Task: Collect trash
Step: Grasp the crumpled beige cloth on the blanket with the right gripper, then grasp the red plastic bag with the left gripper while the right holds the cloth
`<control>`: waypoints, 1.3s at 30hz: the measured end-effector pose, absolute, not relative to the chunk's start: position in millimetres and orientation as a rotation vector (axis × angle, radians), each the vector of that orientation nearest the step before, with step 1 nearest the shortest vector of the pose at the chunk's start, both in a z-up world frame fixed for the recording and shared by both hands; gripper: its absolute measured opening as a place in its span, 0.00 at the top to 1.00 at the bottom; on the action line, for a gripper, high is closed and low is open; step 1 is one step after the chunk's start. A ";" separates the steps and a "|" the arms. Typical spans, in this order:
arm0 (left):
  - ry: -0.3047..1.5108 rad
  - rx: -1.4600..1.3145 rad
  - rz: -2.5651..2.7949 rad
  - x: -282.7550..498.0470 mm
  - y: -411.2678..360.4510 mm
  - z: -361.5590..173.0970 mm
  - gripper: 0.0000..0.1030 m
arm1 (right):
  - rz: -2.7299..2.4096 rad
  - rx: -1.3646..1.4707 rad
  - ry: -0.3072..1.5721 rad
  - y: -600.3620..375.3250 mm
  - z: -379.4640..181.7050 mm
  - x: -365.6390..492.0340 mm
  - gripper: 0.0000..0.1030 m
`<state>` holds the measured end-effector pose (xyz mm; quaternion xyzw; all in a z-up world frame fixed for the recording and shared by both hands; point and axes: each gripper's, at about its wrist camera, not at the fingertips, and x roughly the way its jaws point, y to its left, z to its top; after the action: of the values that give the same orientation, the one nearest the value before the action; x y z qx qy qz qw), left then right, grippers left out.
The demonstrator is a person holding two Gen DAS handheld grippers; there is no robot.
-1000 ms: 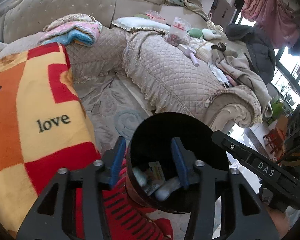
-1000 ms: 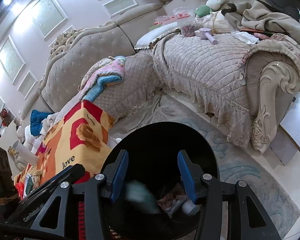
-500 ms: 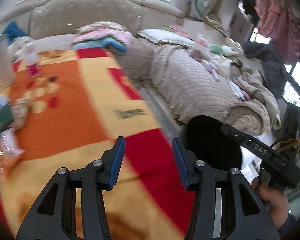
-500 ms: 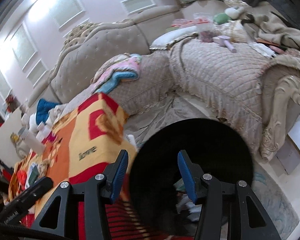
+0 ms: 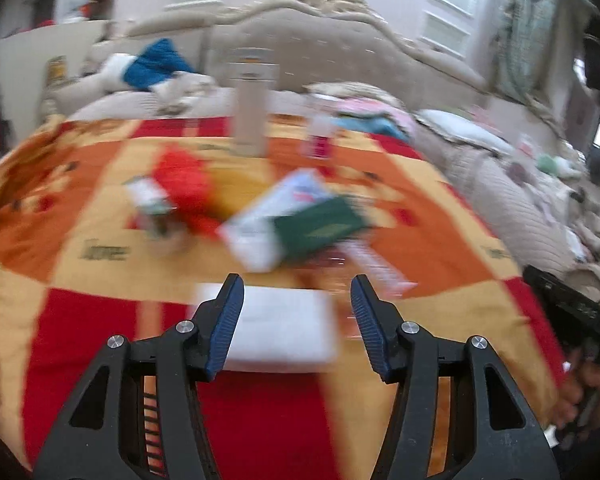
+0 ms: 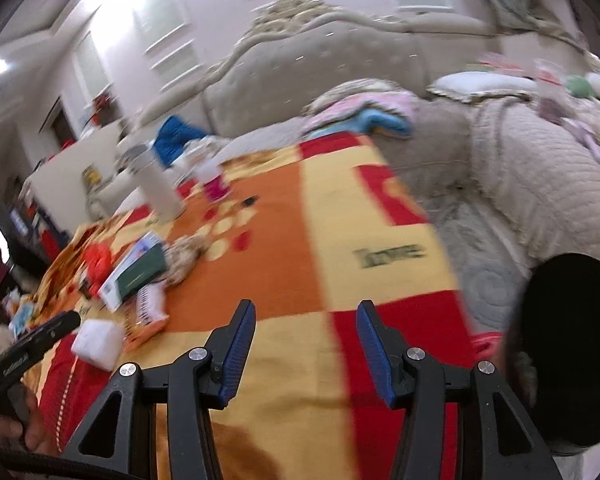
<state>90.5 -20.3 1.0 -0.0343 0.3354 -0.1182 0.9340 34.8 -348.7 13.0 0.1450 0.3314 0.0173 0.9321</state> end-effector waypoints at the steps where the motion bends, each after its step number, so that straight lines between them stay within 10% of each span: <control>1: 0.675 -0.070 -0.206 93.6 -5.3 -2.0 0.47 | 0.053 0.285 0.692 -338.9 10.2 41.7 0.51; 20: 0.716 -0.328 -0.093 125.2 91.8 -39.1 0.47 | 0.236 0.522 1.007 -250.0 -26.5 252.6 0.51; 22: 0.715 -0.337 -0.088 125.8 91.5 -37.2 0.47 | 0.301 0.507 1.036 -238.6 -26.2 255.0 0.76; 39: 0.777 -0.383 -0.081 134.7 97.0 -44.1 0.46 | 0.189 0.571 0.741 -323.5 35.8 149.2 0.79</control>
<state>134.7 97.0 -44.1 -0.1855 0.3763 -0.0394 0.9069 149.2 -323.5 35.8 0.2750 0.3567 0.0912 0.8882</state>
